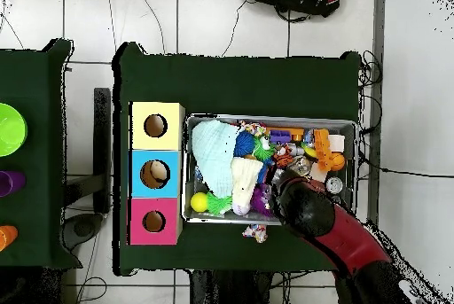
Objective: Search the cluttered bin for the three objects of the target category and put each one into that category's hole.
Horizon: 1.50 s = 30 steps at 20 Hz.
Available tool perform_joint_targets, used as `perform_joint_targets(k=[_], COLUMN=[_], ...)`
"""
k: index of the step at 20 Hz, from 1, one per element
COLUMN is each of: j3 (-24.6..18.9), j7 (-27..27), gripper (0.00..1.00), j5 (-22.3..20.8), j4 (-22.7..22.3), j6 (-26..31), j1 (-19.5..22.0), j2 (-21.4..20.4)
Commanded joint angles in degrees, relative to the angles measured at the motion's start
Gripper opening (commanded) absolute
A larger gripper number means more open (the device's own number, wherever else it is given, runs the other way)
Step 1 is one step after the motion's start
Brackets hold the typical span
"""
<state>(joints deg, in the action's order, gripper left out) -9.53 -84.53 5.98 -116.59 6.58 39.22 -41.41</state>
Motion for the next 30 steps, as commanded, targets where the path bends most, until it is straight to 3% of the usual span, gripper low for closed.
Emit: perform_joint_targets(k=[1,5,10,20,22,30], j3=[-2.62,-2.13,-2.64,-2.24,-1.93,-0.21], j7=[-5.67,-4.31,-4.92,-7.31,-8.16,-9.82], gripper=[1.0,1.0,1.0,1.0,1.0,1.0], j5=[-2.91,-4.58,-7.94,-17.03,-18.75,-21.9], j4=[2.94,1.82,-1.51,-3.18,-2.32,-1.26], j6=[1.86,2.78,-0.93,-10.62,-13.87,-20.06], j1=[-1.07,-0.14,1.71,4.99,5.47,4.98], j2=[1.58,0.81,1.17,7.8,11.2,16.68])
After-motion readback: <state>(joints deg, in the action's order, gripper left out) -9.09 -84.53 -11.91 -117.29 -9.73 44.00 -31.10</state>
